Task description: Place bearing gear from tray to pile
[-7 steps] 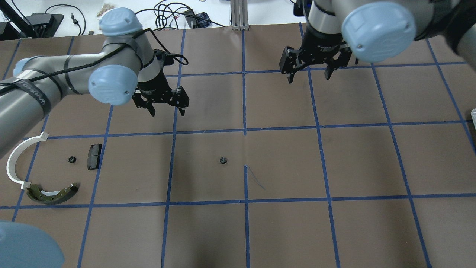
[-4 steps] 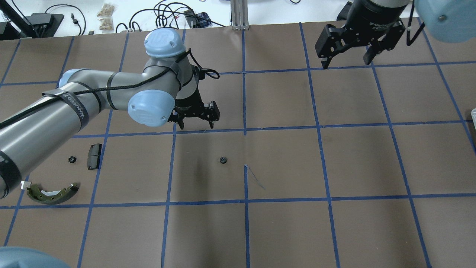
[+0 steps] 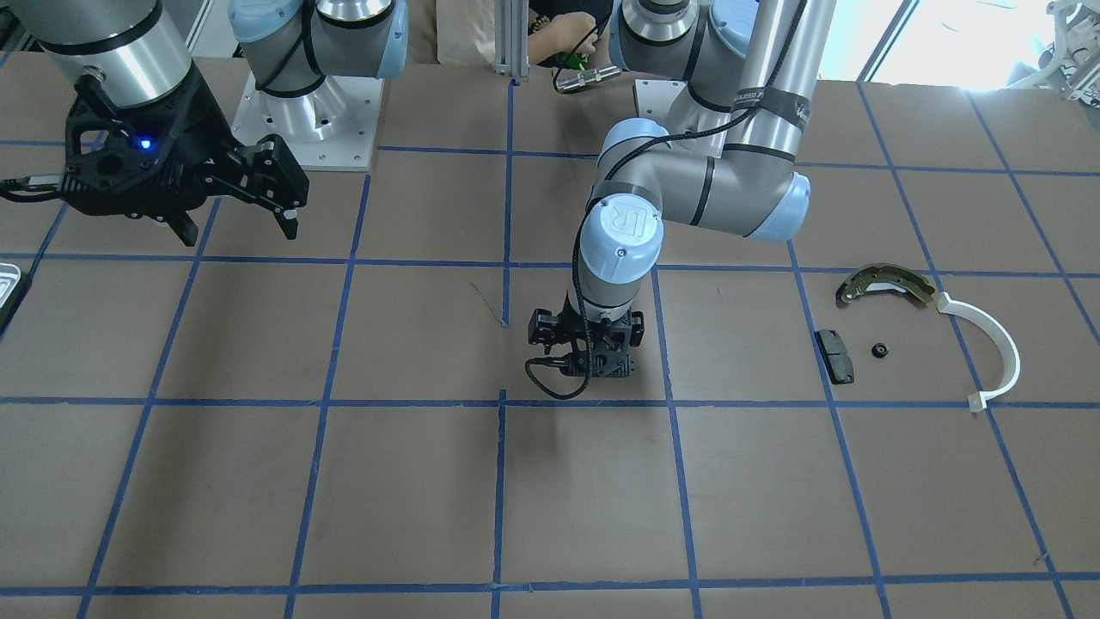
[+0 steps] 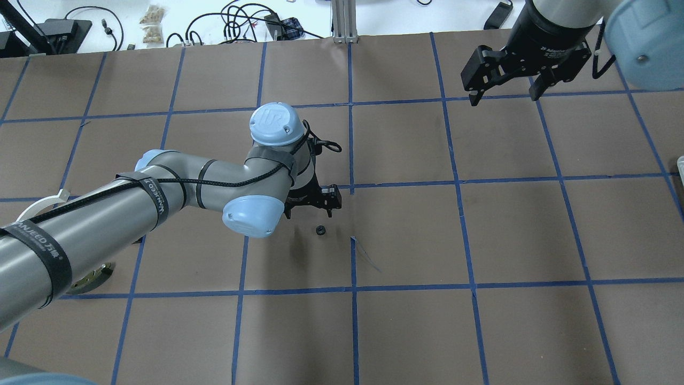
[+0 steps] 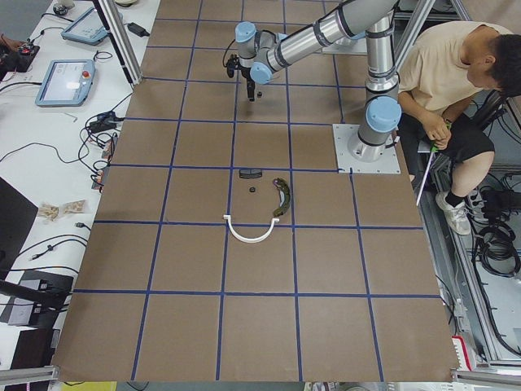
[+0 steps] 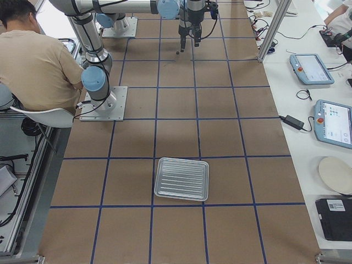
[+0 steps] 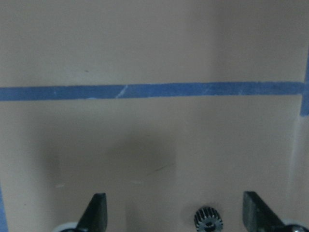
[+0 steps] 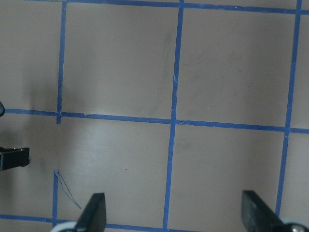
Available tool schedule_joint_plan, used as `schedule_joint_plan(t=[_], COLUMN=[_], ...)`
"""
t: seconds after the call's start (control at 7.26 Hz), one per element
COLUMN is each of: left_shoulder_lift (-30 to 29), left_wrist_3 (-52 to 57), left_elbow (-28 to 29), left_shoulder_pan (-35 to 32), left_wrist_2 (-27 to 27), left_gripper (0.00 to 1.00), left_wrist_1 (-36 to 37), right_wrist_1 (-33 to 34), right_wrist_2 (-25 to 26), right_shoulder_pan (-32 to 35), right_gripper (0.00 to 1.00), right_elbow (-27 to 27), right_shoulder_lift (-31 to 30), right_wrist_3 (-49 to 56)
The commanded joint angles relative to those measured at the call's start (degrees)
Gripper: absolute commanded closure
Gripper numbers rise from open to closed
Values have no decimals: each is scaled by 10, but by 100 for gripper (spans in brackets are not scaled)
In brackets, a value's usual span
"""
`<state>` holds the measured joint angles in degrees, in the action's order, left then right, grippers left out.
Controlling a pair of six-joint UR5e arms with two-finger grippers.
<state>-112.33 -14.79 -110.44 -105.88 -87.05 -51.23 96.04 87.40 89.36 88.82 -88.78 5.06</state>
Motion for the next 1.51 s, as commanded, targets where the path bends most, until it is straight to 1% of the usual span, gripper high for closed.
schedule_joint_plan(t=[0.0,0.14,0.55,0.69,0.83,0.96,1.38], left_shoulder_lift=[-3,-3,-17,-17,-16,-16,3], left_wrist_3=[-3,-3,-5,-4,-4,-4,7], left_elbow=[-6,-6,-5,-4,-4,-4,15], left_shoulder_pan=[-8,-8,-13,-18,-19,-17,3], left_wrist_2=[1,1,4,7,7,7,2], left_gripper=[6,21,22,41,78,100,100], left_wrist_1=[1,-4,-2,-2,-3,-4,-14], right_wrist_1=[14,15,15,15,15,15,16], right_wrist_2=[-2,1,1,-5,-7,-7,-7], right_shoulder_pan=[9,20,22,21,22,21,22], right_gripper=[0,0,0,0,0,0,0], right_elbow=[9,11,14,17,21,22,23], right_shoulder_lift=[-2,-2,-3,-2,-3,-2,-2], right_wrist_3=[-2,-2,-1,-1,-1,-1,1])
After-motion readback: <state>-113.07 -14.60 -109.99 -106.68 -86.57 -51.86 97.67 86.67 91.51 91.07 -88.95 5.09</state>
